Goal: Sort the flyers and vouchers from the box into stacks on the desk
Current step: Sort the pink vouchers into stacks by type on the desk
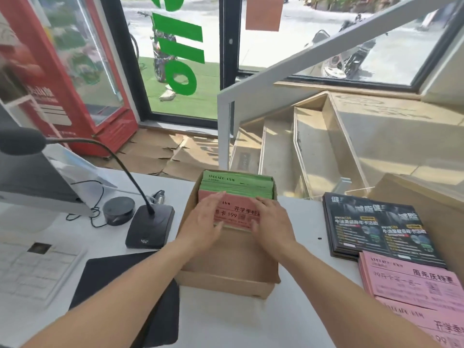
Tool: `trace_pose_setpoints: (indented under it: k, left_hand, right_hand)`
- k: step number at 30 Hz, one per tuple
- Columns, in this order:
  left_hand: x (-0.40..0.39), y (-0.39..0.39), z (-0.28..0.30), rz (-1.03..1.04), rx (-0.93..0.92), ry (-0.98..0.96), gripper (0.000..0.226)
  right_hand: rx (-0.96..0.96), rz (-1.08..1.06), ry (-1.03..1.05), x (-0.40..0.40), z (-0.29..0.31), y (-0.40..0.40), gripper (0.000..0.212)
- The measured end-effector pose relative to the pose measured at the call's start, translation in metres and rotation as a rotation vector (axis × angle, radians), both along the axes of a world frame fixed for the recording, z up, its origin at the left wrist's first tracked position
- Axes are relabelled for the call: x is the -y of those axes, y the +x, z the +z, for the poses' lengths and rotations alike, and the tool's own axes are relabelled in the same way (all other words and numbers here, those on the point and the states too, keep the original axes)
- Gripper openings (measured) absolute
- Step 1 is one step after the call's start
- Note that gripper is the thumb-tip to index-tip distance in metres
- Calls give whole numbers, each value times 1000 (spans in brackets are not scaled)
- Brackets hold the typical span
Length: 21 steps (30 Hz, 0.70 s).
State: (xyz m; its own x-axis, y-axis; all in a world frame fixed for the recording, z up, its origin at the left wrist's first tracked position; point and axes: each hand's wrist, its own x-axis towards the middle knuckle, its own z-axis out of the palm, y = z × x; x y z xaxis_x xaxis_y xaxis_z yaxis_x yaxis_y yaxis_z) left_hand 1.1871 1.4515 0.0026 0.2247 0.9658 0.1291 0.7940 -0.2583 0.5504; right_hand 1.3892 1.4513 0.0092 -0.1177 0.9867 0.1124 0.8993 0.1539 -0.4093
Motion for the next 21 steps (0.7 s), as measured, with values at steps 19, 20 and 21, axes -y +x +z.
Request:
trace_pose_setpoints:
  k: [19, 20, 21]
  left_hand:
    - [-39, 1, -39, -86, 47, 61, 82]
    - [-39, 1, -38, -83, 54, 62, 82]
    - [-38, 1, -38, -78, 59, 62, 82]
  right_hand:
    - [378, -87, 190, -20, -38, -8, 62]
    - [373, -92, 196, -20, -39, -8, 61]
    - [359, -99, 202, -20, -39, -8, 59]
